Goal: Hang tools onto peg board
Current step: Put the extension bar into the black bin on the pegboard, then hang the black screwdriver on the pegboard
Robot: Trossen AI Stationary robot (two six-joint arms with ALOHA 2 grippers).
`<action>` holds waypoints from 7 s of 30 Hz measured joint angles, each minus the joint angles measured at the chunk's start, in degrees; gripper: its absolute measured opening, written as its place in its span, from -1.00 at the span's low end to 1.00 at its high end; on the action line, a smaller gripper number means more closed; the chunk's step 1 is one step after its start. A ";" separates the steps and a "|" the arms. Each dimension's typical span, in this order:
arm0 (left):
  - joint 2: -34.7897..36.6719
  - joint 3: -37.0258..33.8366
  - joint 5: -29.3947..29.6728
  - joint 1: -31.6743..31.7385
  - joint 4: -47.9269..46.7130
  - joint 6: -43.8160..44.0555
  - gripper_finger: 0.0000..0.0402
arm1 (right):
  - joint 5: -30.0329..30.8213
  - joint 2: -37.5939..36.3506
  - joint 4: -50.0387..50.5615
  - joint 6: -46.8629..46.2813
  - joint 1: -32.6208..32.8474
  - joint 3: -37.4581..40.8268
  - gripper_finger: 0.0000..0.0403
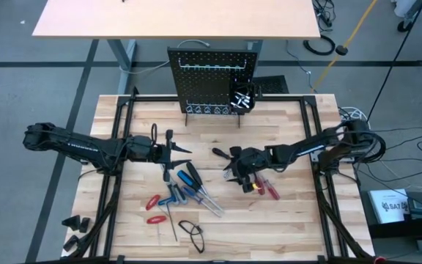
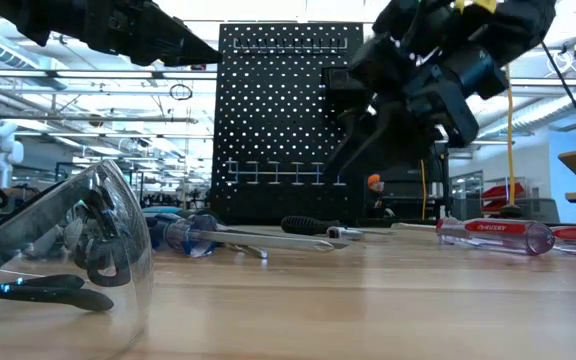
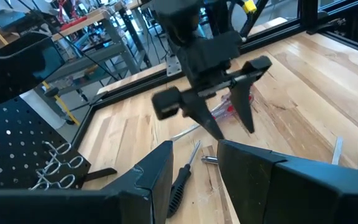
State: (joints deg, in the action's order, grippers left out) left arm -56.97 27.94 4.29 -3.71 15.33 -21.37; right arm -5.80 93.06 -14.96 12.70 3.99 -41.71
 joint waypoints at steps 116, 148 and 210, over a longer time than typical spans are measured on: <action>-0.02 -0.02 0.02 -0.02 -0.46 -0.35 -0.33 | 28.21 -10.28 40.48 -6.05 -23.27 -39.15 -0.35; -0.02 -0.04 0.02 0.00 -0.74 0.04 -0.33 | 15.50 -0.95 42.59 -22.11 -4.93 -39.23 -0.34; -10.78 0.76 -4.90 2.69 -4.04 13.53 -0.33 | 21.28 13.46 6.02 -30.02 -5.53 -6.48 -0.20</action>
State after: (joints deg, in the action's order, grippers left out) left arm -67.75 28.71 -0.60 -1.02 11.30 -7.84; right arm 15.48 106.52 -8.94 -17.31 -1.54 -48.20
